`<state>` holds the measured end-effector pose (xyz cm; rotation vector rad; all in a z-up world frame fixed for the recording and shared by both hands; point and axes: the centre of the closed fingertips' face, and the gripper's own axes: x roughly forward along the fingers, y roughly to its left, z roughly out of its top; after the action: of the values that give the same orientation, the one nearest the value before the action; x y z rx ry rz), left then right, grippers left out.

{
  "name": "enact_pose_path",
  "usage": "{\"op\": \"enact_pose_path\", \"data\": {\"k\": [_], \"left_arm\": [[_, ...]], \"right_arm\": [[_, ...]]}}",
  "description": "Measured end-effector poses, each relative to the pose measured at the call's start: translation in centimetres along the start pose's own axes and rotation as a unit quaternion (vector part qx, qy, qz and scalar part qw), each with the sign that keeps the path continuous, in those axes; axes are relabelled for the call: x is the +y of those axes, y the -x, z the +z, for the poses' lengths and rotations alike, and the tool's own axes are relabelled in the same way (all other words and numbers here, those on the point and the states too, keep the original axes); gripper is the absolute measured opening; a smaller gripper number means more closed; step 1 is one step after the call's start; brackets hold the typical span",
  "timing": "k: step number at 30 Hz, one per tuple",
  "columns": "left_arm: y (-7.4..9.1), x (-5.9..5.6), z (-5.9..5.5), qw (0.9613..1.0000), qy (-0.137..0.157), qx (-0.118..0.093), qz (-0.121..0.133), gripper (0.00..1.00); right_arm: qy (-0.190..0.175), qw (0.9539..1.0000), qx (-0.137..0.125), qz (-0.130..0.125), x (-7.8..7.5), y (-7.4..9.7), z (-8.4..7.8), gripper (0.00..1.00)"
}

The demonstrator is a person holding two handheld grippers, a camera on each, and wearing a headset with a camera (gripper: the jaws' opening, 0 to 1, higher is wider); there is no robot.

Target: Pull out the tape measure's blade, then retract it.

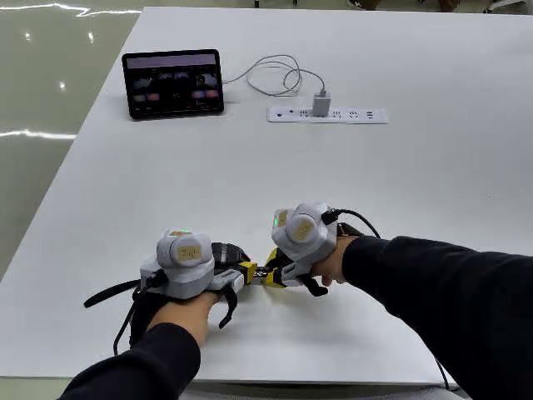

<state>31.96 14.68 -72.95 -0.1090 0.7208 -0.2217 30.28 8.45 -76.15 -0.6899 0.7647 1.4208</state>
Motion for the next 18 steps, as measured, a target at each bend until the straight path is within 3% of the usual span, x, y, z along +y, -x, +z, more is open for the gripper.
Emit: {"op": "enact_pose_path", "data": {"k": [18], "left_arm": [[0.01, -0.03, -0.01, 1.0000, -0.001, 0.001, -0.002, 0.58]], "right_arm": [[0.005, 0.9999, -0.012, 0.008, 0.10, -0.60, 0.81, 0.11]]}}
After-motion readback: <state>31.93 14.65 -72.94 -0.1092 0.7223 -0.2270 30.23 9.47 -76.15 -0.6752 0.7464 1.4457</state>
